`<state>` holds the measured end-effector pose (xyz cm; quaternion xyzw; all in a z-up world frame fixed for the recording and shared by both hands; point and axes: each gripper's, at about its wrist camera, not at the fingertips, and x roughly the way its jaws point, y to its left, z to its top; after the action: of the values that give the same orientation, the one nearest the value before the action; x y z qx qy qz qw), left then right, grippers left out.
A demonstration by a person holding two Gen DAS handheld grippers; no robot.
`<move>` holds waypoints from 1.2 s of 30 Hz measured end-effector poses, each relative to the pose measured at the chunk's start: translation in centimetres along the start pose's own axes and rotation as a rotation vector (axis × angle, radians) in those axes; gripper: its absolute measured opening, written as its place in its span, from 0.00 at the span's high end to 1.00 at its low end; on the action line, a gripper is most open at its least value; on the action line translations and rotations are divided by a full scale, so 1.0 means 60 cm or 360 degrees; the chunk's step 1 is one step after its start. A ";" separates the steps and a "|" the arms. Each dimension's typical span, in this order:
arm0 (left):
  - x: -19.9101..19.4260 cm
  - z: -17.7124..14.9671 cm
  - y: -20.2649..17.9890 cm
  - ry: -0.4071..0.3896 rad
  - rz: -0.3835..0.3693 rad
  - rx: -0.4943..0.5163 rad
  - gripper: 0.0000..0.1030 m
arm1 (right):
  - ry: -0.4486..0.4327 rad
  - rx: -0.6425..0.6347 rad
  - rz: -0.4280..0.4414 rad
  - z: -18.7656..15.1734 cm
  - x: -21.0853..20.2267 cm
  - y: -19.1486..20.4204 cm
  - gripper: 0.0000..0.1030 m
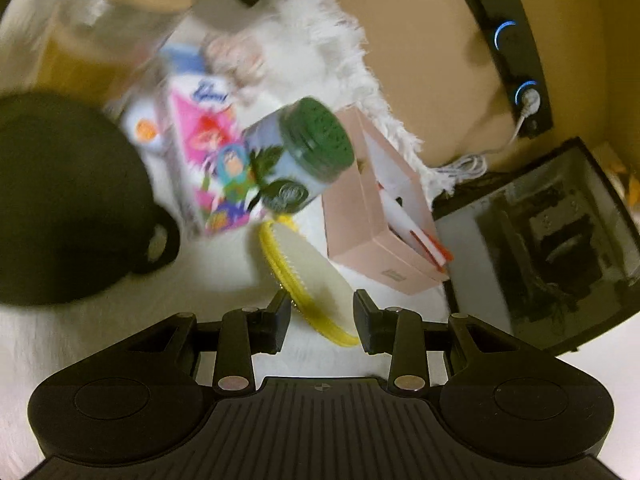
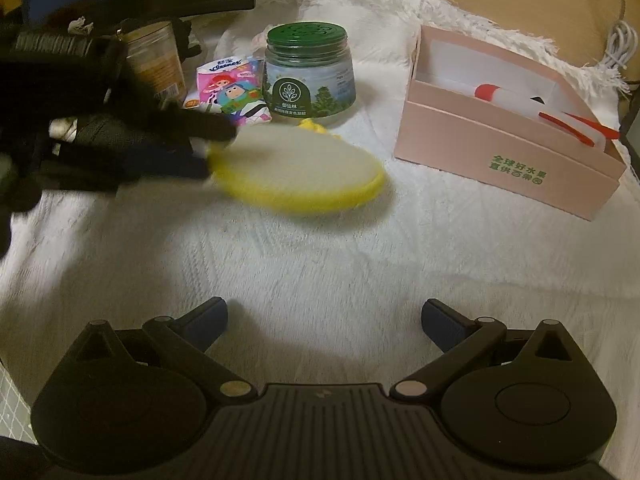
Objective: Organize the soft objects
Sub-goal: 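Move the sponge pad toward the right gripper and set it on the cloth, then grasp the sponge pad edge with the right gripper while the left grasps the black eye mask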
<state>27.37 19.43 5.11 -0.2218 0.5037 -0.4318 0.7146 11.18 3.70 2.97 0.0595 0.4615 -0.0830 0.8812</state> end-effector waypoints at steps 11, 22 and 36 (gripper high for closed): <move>-0.034 0.013 0.009 -0.0032 0.0149 0.0031 0.64 | -0.0245 -0.0269 -0.0040 0.053 0.007 0.041 0.10; -0.199 0.061 0.094 -0.0357 0.0710 0.0304 0.64 | -0.0158 0.0008 0.0098 0.095 0.025 0.011 0.10; -0.127 0.143 0.156 0.0150 0.0515 0.0534 0.64 | -0.0092 -0.0010 0.0015 0.048 0.044 0.023 0.00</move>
<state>37.93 29.78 5.49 0.0041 0.4866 -0.3992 0.7771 15.25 4.28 2.51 0.0565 0.4358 -0.0792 0.8948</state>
